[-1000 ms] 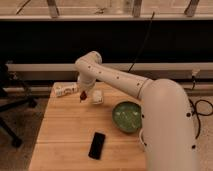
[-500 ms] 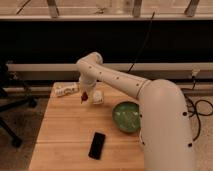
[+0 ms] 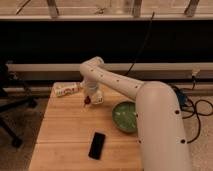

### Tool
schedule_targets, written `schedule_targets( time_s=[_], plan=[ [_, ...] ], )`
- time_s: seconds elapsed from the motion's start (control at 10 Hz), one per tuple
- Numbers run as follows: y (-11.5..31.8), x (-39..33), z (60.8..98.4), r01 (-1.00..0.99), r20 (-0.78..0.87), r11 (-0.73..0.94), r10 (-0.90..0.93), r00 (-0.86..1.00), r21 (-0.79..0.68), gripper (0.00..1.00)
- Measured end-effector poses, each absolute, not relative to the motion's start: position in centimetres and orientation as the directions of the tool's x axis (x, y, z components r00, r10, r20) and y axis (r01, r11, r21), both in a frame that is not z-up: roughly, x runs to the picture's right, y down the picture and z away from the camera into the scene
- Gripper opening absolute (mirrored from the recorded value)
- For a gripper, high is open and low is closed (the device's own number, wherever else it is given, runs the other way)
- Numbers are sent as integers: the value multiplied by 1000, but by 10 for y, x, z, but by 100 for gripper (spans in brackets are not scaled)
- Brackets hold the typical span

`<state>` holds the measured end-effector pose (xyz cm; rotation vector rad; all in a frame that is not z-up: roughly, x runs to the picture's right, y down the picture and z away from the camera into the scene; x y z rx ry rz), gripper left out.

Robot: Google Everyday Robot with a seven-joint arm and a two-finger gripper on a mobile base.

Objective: Place the pepper on the white sponge

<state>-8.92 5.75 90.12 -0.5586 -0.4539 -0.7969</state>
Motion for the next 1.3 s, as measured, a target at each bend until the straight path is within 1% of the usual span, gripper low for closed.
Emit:
schedule_targets(
  time_s=[0.1,0.3,0.4,0.6,0.7,0.8,1.3],
  plan=[
    [57,-87,902,762,569,574,-534,625,-299,10],
    [56,-81,905,750,556,581,-527,643,-317,31],
    [57,-76,907,743,549,583,-523,652,-329,43],
    [57,-72,910,734,542,586,-515,664,-342,59],
    [57,-69,912,726,538,592,-507,673,-351,72],
    [56,-68,913,719,535,597,-501,681,-356,79],
    [47,-61,922,692,509,622,-489,709,-366,80]
  ],
)
